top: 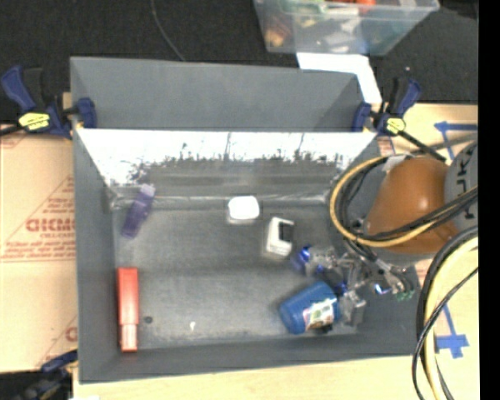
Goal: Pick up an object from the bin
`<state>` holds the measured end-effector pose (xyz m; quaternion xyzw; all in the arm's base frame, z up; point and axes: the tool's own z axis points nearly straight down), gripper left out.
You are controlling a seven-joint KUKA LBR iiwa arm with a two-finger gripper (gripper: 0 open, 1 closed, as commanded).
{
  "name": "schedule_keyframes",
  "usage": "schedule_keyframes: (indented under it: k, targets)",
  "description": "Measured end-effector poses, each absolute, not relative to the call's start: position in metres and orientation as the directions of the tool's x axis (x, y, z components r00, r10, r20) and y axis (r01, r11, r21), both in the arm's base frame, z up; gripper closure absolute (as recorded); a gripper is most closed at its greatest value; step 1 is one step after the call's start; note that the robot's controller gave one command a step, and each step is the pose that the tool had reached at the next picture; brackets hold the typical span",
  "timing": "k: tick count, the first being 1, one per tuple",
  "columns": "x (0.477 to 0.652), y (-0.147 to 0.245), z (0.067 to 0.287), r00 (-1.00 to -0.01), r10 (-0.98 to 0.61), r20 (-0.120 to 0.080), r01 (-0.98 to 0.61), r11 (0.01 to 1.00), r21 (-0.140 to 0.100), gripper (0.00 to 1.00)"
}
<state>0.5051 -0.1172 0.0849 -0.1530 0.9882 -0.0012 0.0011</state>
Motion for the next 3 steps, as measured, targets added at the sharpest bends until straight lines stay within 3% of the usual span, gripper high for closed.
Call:
schedule_keyframes:
  k: [1, 2, 3]
  targets:
    - [0.499, -0.111, 0.151, -0.866, -0.499, -0.007, -0.499, 0.866, -0.009, 0.00]
    - [0.491, -0.079, 0.100, -0.901, -0.434, 0.001, -0.434, 0.901, 0.001, 0.00]
    - [0.479, -0.068, 0.072, -0.750, -0.662, -0.017, -0.661, 0.750, -0.021, 0.00]
